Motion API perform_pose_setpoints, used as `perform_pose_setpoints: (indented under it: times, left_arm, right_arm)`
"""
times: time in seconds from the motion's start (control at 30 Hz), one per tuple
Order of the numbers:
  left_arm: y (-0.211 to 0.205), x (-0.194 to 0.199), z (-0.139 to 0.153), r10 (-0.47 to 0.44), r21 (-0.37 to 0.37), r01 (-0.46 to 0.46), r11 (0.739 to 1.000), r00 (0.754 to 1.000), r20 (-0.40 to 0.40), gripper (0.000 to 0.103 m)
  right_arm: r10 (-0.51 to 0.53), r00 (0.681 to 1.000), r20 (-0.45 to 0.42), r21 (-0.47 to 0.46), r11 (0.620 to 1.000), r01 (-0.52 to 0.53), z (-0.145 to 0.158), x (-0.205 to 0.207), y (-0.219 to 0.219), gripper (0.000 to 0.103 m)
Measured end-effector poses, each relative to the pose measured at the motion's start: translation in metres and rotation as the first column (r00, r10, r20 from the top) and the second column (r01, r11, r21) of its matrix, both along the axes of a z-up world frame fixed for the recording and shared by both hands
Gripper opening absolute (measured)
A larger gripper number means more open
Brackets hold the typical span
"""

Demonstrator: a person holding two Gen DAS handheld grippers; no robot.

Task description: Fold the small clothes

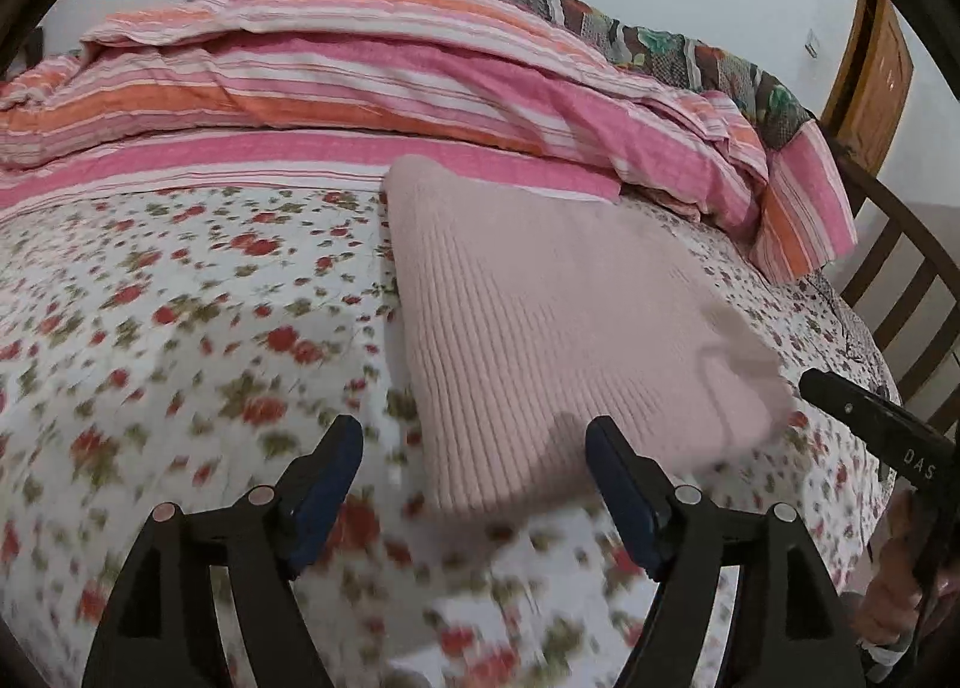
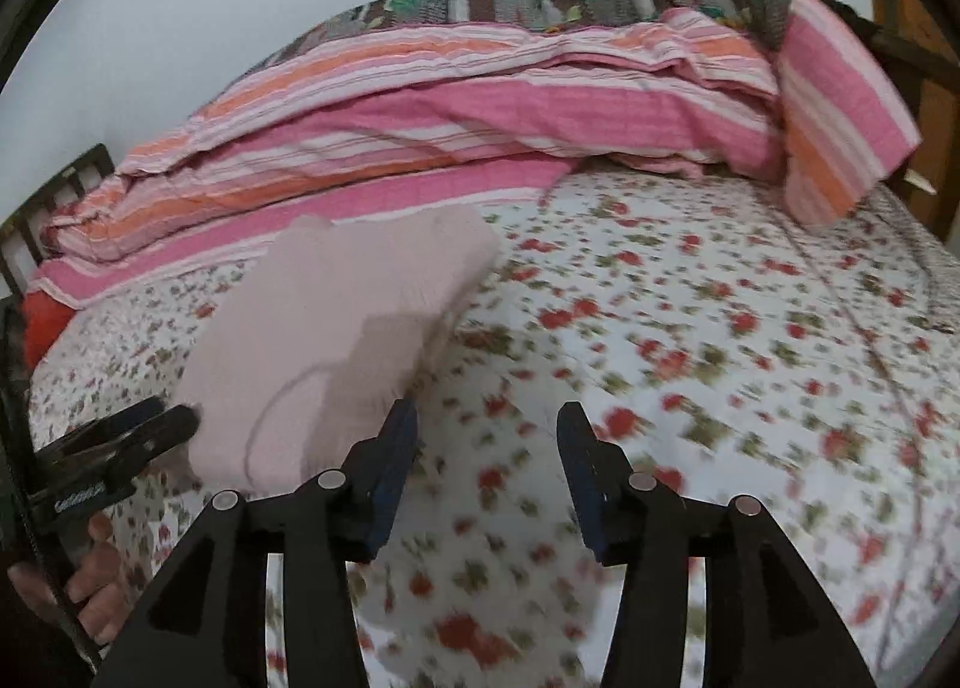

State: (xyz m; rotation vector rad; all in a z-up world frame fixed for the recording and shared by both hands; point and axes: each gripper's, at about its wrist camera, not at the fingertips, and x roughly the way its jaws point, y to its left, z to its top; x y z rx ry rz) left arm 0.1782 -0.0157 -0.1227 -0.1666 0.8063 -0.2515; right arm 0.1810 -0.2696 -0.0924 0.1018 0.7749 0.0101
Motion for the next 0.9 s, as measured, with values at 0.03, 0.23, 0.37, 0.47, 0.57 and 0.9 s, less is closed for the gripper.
perform_pose_setpoints:
  times: [0.03,0.23,0.37,0.47,0.57,0.9]
  left_arm:
    - [0.000,-0.007,0.007,0.006,0.004,-0.006,1.000,1.000,0.007,0.075]
    - [0.003,-0.055,0.059,0.082,0.069,-0.088,0.994,0.993,0.086,0.087]
    - [0.002,-0.080,0.088,0.109,0.106,-0.124,0.987,0.984,0.138,0.089]
    - [0.001,-0.099,0.102,0.129,0.146,-0.154,0.977,0.977,0.171,0.091]
    - [-0.001,-0.115,0.109,0.132,0.155,-0.162,0.974,0.973,0.189,0.091]
    - [-0.014,-0.136,0.111,0.136,0.156,-0.168,0.973,0.972,0.194,0.091]
  right_arm:
    - [-0.002,1.000,0.007,0.001,1.000,0.002,0.006,-0.007,-0.001,0.048]
    - [-0.036,0.998,0.050,-0.040,0.998,0.039,0.040,-0.044,0.003,0.072]
    - [-0.028,0.994,0.109,-0.070,0.997,0.036,0.060,-0.071,0.010,0.091]
    - [-0.029,0.992,0.122,-0.079,0.996,0.039,0.072,-0.091,0.013,0.096]
    - [-0.019,0.990,0.138,-0.093,0.995,0.032,0.081,-0.111,0.018,0.099]
    - [-0.025,0.983,0.182,-0.090,0.995,0.042,0.100,-0.147,0.015,0.100]
